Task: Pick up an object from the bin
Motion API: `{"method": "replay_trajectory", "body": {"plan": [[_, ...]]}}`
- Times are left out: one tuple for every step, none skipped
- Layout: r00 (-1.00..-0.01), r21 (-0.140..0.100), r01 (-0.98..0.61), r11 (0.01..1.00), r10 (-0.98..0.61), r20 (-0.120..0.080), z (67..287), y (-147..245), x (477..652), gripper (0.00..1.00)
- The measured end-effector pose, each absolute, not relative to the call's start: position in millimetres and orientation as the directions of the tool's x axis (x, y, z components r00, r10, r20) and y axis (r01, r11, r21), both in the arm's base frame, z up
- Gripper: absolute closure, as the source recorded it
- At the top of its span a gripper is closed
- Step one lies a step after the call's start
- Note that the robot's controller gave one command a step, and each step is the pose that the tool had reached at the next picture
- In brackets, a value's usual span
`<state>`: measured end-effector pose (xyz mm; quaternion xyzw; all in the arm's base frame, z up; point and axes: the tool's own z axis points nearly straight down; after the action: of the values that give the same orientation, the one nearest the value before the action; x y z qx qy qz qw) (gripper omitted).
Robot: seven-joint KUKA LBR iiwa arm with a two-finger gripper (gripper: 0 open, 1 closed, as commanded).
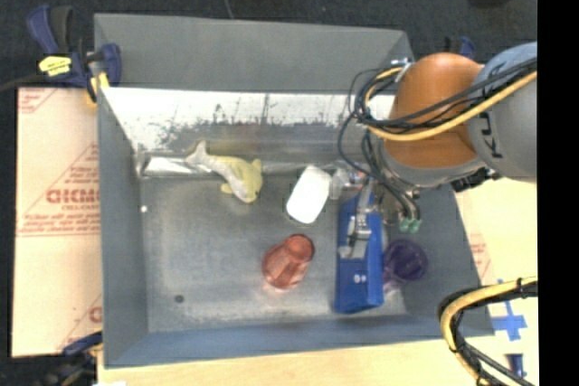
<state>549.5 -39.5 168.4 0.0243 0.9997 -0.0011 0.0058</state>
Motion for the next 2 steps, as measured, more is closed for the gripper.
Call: {"method": "replay_trajectory", "body": {"plan": [[-0.998, -0.005, 0.054, 0.999, 0.054, -0.020, 126.4, -27.2, 572.8, 0.00], [-0.997, -0.001, 0.072, 0.997, 0.072, -0.011, 148.8, 5.0, 563.9, 0.00]]}}
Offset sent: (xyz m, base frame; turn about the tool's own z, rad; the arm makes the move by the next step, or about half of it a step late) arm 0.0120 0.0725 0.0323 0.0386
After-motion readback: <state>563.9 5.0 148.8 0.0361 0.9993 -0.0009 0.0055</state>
